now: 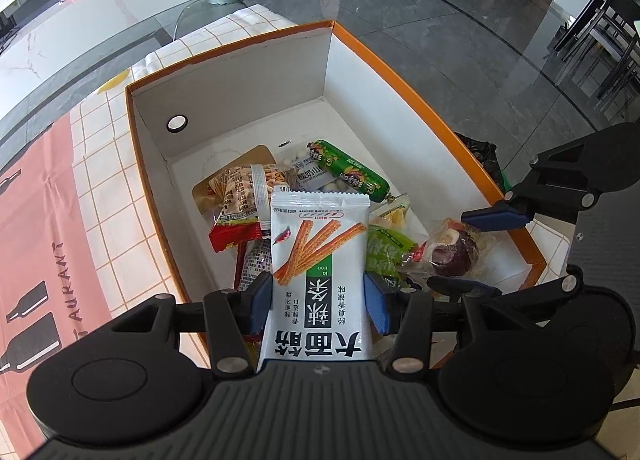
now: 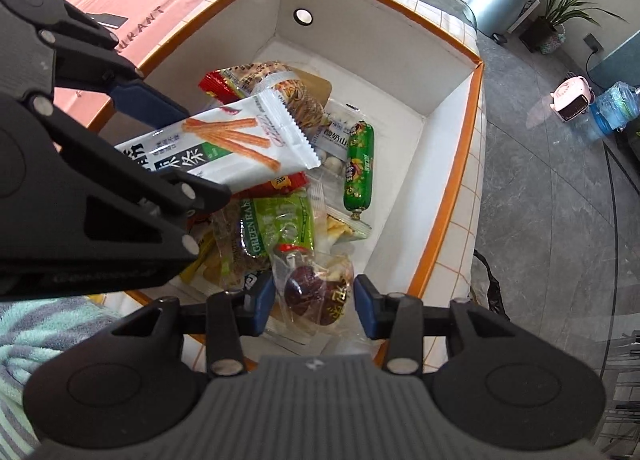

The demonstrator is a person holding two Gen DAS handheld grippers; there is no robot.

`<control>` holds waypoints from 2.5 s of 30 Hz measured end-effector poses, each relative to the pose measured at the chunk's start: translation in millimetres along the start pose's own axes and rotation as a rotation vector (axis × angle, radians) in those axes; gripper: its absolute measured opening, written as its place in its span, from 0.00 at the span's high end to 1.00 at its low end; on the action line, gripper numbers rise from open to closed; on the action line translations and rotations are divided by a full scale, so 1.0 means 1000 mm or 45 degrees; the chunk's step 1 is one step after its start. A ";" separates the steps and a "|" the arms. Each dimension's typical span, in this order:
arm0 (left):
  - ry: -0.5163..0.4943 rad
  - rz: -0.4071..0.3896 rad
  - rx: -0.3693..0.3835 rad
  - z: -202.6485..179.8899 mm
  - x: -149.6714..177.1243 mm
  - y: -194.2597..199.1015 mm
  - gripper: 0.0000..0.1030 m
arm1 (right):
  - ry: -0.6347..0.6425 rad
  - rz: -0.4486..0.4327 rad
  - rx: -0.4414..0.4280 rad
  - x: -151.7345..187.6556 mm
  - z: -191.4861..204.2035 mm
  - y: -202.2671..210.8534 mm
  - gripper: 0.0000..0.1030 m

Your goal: Organize snacks

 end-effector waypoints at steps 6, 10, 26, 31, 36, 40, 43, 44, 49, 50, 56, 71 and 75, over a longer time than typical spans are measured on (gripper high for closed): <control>-0.034 0.001 -0.014 -0.001 0.000 0.000 0.39 | -0.003 0.004 0.014 -0.003 0.001 0.002 0.50; -0.035 -0.032 0.004 -0.001 -0.001 0.009 0.33 | -0.026 -0.007 0.016 -0.005 -0.001 0.008 0.40; 0.032 -0.304 -0.088 0.031 0.035 0.132 0.31 | -0.261 -0.209 -0.046 -0.029 0.038 0.095 0.27; 0.086 -0.360 -0.208 0.059 0.065 0.176 0.29 | -0.306 -0.321 -0.104 -0.046 0.074 0.132 0.21; 0.172 -0.445 -0.317 0.091 0.101 0.217 0.25 | -0.324 -0.439 -0.126 -0.061 0.112 0.168 0.15; 0.238 -0.519 -0.407 0.113 0.130 0.240 0.22 | -0.350 -0.516 -0.137 -0.068 0.143 0.191 0.15; 0.262 -0.586 -0.468 0.123 0.149 0.253 0.20 | -0.404 -0.548 -0.178 -0.068 0.163 0.200 0.09; 0.272 -0.607 -0.489 0.127 0.158 0.259 0.20 | -0.422 -0.568 -0.184 -0.066 0.171 0.203 0.05; 0.278 -0.623 -0.586 0.135 0.191 0.261 0.19 | -0.487 -0.600 -0.148 -0.055 0.207 0.207 0.05; 0.279 -0.622 -0.603 0.137 0.195 0.260 0.16 | -0.511 -0.601 -0.146 -0.051 0.211 0.206 0.05; 0.300 -0.668 -0.651 0.150 0.222 0.258 0.14 | -0.602 -0.630 -0.037 -0.038 0.226 0.204 0.05; 0.378 -0.652 -0.580 0.162 0.232 0.232 0.13 | -0.673 -0.671 0.034 -0.026 0.235 0.183 0.04; 0.390 -0.625 -0.577 0.165 0.233 0.220 0.13 | -0.653 -0.654 0.019 -0.027 0.237 0.171 0.04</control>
Point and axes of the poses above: each gripper's, at about its wrist camera, not at the fingertips, and y roughly against the way its jaws point, z to its left, x to its underside, the point moved 7 cm from there along -y, roughly the way its jaws point, and after that the axes turned 11 degrees about x, right-handed, at the moved point
